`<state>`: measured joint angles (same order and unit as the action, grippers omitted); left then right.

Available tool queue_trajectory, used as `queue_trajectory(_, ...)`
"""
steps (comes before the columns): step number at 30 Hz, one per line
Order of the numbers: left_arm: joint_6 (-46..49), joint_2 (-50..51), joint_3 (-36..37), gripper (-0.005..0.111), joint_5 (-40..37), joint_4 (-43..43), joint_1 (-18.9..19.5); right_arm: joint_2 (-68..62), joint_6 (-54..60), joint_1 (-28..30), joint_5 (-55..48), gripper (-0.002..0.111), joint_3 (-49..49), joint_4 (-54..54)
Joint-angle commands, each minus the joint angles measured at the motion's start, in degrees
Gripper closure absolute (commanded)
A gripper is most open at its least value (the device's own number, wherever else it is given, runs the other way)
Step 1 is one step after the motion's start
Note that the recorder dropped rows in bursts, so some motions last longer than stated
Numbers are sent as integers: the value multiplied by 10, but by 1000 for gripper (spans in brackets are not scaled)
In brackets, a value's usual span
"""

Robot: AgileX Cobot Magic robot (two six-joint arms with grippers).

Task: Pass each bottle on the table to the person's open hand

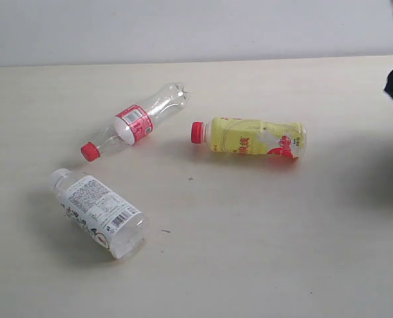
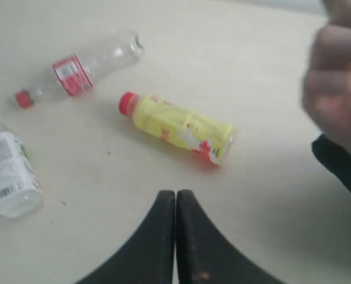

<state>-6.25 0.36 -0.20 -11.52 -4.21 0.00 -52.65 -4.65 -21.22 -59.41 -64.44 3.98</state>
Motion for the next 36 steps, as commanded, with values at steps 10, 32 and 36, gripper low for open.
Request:
queue_trajectory(10,0,-4,2,107,1,-2,0,428,19,2,102,108,202,51)
queue_trajectory(32,0,-4,2,107,1,-2,0,513,65,2,71,108,343,44)
queue_trajectory(36,0,-4,2,107,1,-2,0,513,65,2,71,108,343,44)
